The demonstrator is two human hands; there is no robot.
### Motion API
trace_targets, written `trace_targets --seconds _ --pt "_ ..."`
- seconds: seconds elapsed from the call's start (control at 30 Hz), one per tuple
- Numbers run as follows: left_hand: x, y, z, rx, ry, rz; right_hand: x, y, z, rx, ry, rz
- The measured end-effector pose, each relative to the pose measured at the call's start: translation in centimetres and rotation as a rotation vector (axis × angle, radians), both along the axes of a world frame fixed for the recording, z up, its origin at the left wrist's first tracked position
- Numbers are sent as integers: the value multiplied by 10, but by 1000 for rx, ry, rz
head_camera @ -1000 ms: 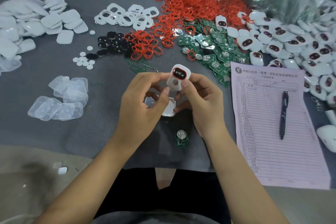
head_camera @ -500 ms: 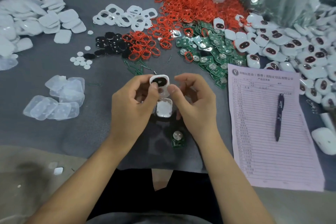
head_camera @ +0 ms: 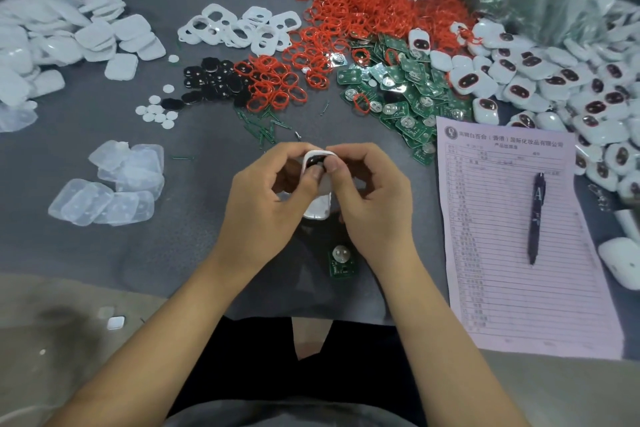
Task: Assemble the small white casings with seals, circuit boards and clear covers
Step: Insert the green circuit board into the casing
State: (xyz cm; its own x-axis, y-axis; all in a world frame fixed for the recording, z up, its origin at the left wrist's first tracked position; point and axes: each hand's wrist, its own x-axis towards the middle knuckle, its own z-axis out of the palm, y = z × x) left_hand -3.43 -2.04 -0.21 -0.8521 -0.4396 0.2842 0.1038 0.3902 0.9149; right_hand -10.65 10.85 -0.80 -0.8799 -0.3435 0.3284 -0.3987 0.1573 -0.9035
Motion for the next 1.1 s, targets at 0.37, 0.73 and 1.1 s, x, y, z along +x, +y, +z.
trace_targets --seconds 0.37,0.73,1.1 --pt "-2 -5 -4 203 31 96 5 28 -8 403 148 -178" --pt "-3 -8 -9 197 23 46 -12 27 -3 510 70 -235" --pt "-6 -10 -13 282 15 17 -9 20 -2 -54 -60 -54"
